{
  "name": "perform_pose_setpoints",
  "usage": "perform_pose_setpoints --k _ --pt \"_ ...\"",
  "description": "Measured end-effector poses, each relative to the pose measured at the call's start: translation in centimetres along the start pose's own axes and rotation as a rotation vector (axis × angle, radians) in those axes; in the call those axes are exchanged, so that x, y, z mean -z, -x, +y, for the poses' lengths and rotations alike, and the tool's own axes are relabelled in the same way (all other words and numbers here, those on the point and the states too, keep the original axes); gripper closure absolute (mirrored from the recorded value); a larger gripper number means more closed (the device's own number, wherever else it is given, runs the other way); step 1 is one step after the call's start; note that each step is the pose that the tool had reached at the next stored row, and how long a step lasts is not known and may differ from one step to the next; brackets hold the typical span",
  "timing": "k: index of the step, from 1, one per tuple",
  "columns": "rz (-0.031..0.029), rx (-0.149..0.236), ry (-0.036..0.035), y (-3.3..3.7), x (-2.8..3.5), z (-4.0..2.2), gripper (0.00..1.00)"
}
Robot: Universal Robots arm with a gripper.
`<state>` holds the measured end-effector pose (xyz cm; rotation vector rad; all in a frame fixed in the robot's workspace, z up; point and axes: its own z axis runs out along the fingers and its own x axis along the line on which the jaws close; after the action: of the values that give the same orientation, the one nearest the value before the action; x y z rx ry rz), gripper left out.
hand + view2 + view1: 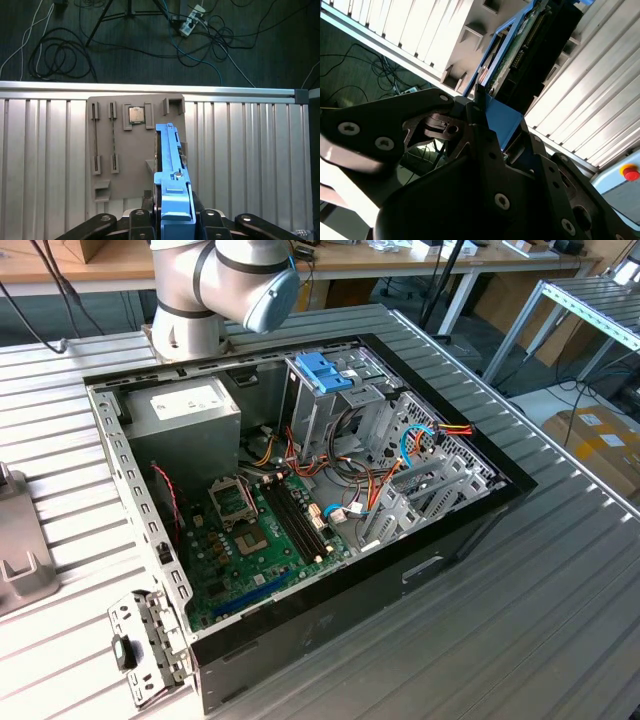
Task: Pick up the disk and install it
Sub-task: 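Pick up the disk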
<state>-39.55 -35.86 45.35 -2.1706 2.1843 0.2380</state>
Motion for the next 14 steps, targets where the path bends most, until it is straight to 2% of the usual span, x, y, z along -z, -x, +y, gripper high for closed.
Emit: perform_pose_setpoints --k 7,14 --pt "0.0 0.0 -0.0001 -0.01 -0.16 0.22 0.63" --pt "0.0 0.0 0.0 -0.04 -0.31 0.89 0.63"
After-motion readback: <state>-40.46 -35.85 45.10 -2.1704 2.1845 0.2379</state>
